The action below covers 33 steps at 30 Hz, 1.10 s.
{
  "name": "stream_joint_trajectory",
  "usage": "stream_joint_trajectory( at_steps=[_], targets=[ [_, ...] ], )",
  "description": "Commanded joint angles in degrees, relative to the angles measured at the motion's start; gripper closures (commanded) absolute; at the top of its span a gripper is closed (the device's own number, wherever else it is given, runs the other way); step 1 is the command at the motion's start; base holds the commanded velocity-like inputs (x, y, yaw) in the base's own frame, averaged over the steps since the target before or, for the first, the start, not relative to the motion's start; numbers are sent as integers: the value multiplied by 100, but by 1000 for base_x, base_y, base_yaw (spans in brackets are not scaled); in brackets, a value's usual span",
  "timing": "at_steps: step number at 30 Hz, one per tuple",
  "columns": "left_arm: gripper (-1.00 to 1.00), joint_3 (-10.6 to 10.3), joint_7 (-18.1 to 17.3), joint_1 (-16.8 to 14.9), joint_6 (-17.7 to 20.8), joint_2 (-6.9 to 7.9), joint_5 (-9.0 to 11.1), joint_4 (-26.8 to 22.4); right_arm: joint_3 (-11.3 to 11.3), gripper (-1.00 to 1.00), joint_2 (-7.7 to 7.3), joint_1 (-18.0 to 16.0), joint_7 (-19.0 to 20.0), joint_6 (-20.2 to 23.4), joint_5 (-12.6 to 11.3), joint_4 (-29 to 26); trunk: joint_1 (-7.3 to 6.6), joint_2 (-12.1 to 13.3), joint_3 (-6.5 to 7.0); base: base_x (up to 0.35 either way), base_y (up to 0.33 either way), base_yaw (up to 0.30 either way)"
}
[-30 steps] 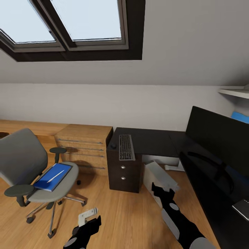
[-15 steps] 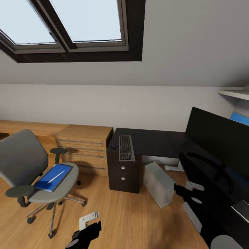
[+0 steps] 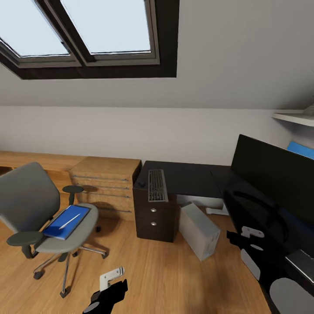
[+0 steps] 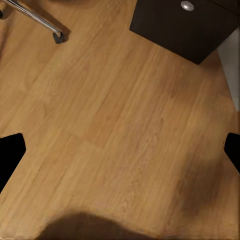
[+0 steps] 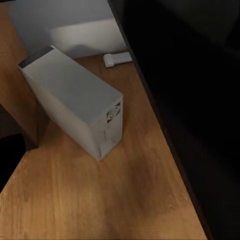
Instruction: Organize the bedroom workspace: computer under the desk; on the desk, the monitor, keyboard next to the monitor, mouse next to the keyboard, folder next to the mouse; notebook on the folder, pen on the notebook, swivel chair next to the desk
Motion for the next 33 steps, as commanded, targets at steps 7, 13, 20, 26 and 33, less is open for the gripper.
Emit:
stream_joint_trajectory(
  at_steps=[7, 13, 20, 26, 33],
  targets=[
    [-100, 34, 48, -8, 12, 29, 42, -9, 55, -100, 11, -18, -24, 16, -47, -245, -2, -7, -9, -204, -42, 0],
    [-100, 995, 25, -11, 11, 126, 36, -19, 55, -100, 12, -19, -23, 15, -48, -243, -2, -7, -9, -58, -5, 0],
    [-100, 1220, 6, -9, 11, 136, 35, -19, 55, -100, 12, -19, -23, 15, -48, -243, -2, -7, -9, -279, -64, 0],
    [-100, 1229, 3, -10, 11, 135, 35, -19, 55, -100, 28, -19, -23, 15, -48, -240, -2, -7, -7, -323, -25, -10],
    [-100, 1220, 4, -9, 11, 128, 30, -38, 43, -100, 54, -19, -20, 15, -39, -248, -2, -7, 16, -76, -14, -215]
  ],
)
